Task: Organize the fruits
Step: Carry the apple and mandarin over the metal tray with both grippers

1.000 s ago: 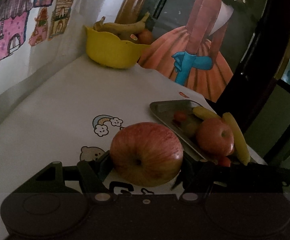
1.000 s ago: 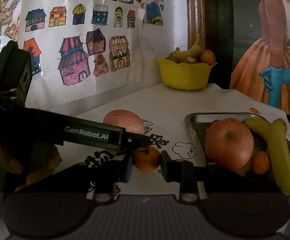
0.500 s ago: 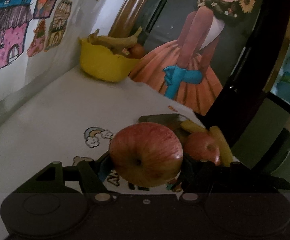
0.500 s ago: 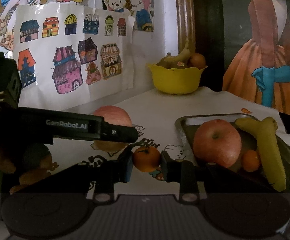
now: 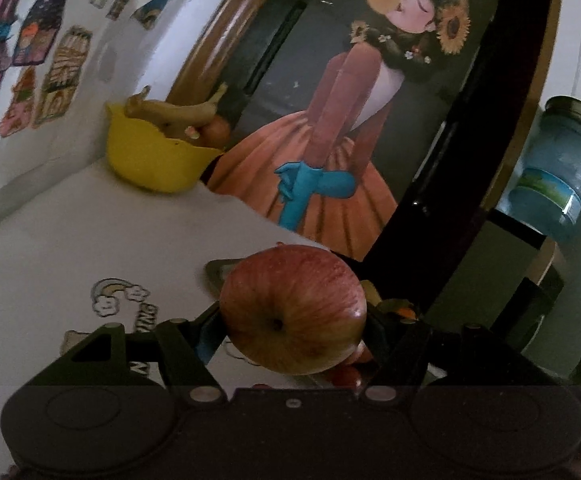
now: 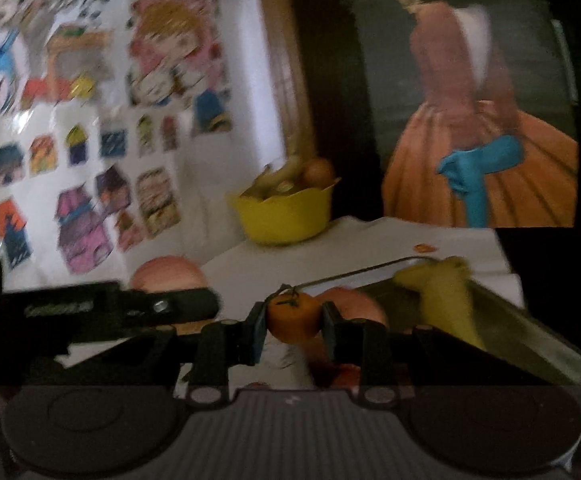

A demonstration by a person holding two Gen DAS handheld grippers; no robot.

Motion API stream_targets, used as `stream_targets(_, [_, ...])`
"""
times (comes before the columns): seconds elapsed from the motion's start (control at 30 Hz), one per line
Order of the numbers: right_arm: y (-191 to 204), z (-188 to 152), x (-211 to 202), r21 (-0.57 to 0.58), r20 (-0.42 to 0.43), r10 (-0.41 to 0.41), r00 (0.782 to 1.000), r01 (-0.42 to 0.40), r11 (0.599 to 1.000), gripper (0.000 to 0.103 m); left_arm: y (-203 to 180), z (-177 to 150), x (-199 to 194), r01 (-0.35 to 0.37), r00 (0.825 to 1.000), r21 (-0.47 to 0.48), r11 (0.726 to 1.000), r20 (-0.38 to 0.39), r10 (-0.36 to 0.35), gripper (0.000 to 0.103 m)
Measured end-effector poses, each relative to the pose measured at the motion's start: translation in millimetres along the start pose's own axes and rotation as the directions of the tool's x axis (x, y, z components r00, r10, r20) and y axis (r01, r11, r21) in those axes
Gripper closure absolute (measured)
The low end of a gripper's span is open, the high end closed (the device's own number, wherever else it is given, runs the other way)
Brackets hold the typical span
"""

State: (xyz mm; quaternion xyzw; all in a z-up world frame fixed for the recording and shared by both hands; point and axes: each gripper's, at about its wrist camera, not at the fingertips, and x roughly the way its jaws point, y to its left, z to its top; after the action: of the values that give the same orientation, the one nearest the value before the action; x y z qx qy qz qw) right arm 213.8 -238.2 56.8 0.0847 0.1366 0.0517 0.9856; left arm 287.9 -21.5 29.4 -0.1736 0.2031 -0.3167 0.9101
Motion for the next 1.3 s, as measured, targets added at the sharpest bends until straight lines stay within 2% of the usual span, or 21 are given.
stream_targets(0.33, [-33.1, 4.5, -17.6, 0.085, 0.07, -0.1, 0.993, 0.094, 0.992, 0.07, -35.0, -15.2, 9.7, 0.098, 0.995, 0.039, 0.994, -0.011, -0.097, 0.032])
stream_targets(0.57, [-40.8, 1.4, -32.6, 0.066, 0.102, -0.166, 0.981, 0.16, 0.985, 0.07, -57.0, -27.4, 21.0, 0.142, 0.989, 0.073, 0.987, -0.057, -0.138, 0.032])
stream_targets(0.7, [-49.6, -2.2, -39.6, 0.076, 0.104, -0.188, 0.977, 0.181, 0.981, 0.07, -64.0, -32.3, 27.0, 0.191, 0.979, 0.06, 0.98, -0.091, -0.185, 0.032])
stream_targets(0.9, [-68.0, -12.2, -43.8, 0.117, 0.075, -0.213, 0.974, 0.203, 0.972, 0.07, -73.0, -37.8, 37.6, 0.198, 0.974, 0.06, 0.978, -0.127, -0.189, 0.032])
stream_targets(1.3, [-82.9, -20.2, -41.4, 0.175, 0.04, -0.252, 0.967, 0.241, 0.955, 0.07, -89.2, -45.7, 51.7, 0.181, 0.971, 0.123, 0.976, -0.178, -0.158, 0.031])
